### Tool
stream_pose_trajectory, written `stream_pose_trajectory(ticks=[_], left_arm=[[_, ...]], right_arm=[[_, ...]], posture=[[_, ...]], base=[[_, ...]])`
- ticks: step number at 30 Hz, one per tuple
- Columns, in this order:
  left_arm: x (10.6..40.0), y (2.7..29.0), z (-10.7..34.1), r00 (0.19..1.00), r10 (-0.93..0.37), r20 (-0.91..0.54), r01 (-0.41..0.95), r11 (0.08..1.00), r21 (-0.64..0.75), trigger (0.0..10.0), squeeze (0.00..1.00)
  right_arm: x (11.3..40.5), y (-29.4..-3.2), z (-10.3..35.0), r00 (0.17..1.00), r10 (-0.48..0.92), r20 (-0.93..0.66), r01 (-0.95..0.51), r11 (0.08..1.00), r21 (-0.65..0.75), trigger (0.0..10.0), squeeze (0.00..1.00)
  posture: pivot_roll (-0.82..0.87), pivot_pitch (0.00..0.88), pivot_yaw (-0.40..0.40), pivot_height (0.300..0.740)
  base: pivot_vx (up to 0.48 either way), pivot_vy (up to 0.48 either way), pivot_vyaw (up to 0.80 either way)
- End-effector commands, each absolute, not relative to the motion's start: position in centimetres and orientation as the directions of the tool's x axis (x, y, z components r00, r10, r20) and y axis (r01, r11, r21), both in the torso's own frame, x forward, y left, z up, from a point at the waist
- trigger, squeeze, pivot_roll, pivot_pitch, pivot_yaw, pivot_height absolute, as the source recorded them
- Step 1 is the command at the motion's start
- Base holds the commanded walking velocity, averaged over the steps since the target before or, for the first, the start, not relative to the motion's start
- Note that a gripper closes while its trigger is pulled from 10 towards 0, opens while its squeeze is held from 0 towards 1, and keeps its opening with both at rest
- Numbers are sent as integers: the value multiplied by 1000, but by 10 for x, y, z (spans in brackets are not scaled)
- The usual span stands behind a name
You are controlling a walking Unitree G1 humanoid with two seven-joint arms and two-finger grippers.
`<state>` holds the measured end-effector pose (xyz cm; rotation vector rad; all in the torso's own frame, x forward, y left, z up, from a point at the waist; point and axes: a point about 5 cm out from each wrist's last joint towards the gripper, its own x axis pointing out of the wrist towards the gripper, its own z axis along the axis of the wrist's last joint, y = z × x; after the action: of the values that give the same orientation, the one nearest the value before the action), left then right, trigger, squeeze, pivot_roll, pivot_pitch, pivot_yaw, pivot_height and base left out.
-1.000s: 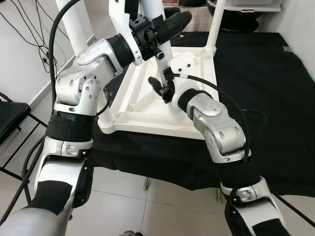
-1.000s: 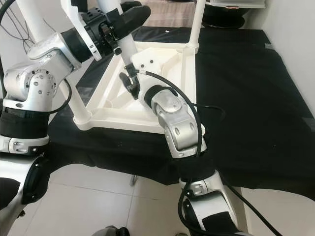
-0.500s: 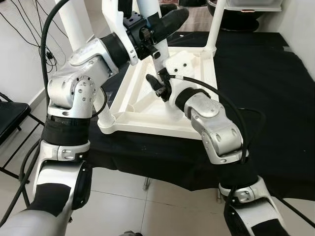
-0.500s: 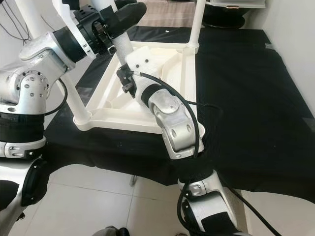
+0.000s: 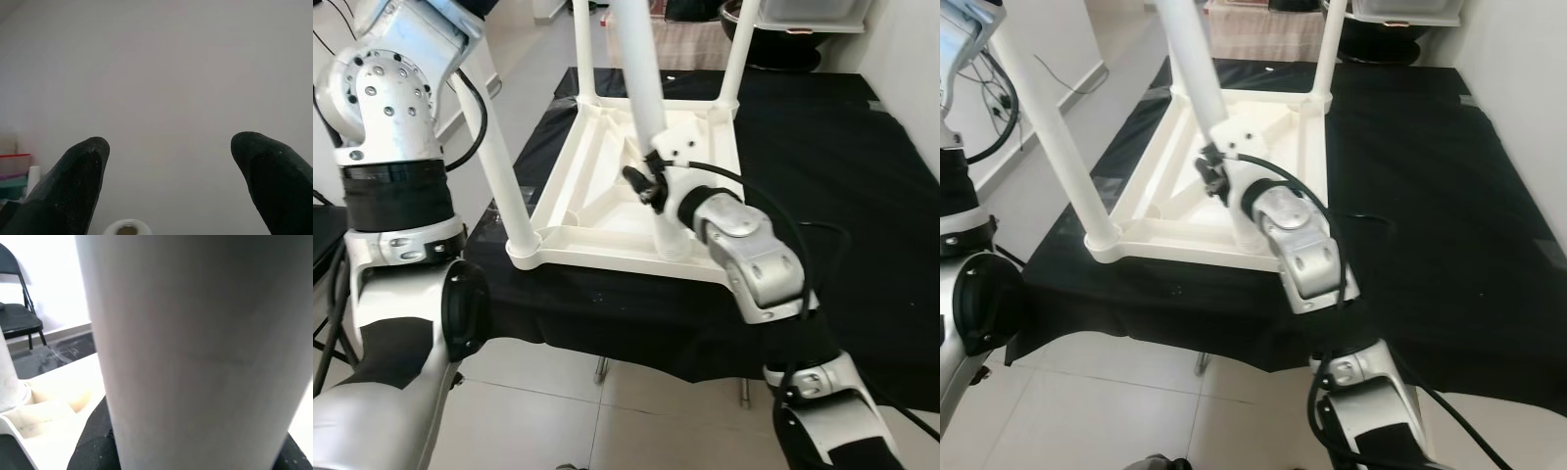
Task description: Building children table
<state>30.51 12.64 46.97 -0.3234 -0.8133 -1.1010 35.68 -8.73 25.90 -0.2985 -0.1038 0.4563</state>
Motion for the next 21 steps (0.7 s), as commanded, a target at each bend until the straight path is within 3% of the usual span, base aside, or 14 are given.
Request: stream_pose_trajectory(ticks=[1, 5, 10, 14, 17, 19, 20, 21], left_arm=[[299, 136, 480, 194, -627, 755, 868, 468, 166, 10000, 0], [297, 140, 475, 206, -605, 769, 872, 471, 137, 10000, 0], [293, 126, 440, 248, -692, 678, 894, 433, 115, 10000, 0], [291, 122, 416, 279, -731, 623, 907, 414, 80, 10000, 0], [276, 129, 328, 465, -773, 431, 871, 486, -67, 10000, 0], [272, 132, 312, 510, -765, 394, 850, 519, -93, 10000, 0], [267, 137, 294, 558, -748, 358, 823, 554, -127, 10000, 0], [263, 140, 285, 583, -739, 336, 808, 572, -144, 10000, 0]], right_arm=[[359, -95, 253, 903, 430, 14, -405, 861, -309, 0, 0], [366, -116, 257, 929, 369, 33, -342, 889, -306, 0, 0], [374, -149, 281, 945, 307, 114, -270, 926, -263, 0, 0], [375, -161, 292, 940, 305, 154, -267, 937, -227, 0, 0], [368, -192, 321, 888, 361, 285, -350, 932, -90, 0, 0], [366, -197, 325, 872, 381, 307, -377, 923, -74, 0, 0], [364, -201, 327, 862, 392, 321, -396, 917, -57, 1922, 0], [363, -203, 329, 857, 398, 327, -405, 913, -48, 1922, 0]], posture=[[3, 101, -1, 740], [1, 107, -2, 740], [10, 127, -4, 740], [15, 142, -4, 740], [27, 175, -4, 740], [28, 178, -5, 740], [32, 183, -4, 740], [34, 186, -4, 740]], base=[[0, 0, 0], [0, 0, 0], [0, 0, 0], [0, 0, 0], [0, 0, 0], [0, 0, 0], [0, 0, 0], [0, 0, 0]])
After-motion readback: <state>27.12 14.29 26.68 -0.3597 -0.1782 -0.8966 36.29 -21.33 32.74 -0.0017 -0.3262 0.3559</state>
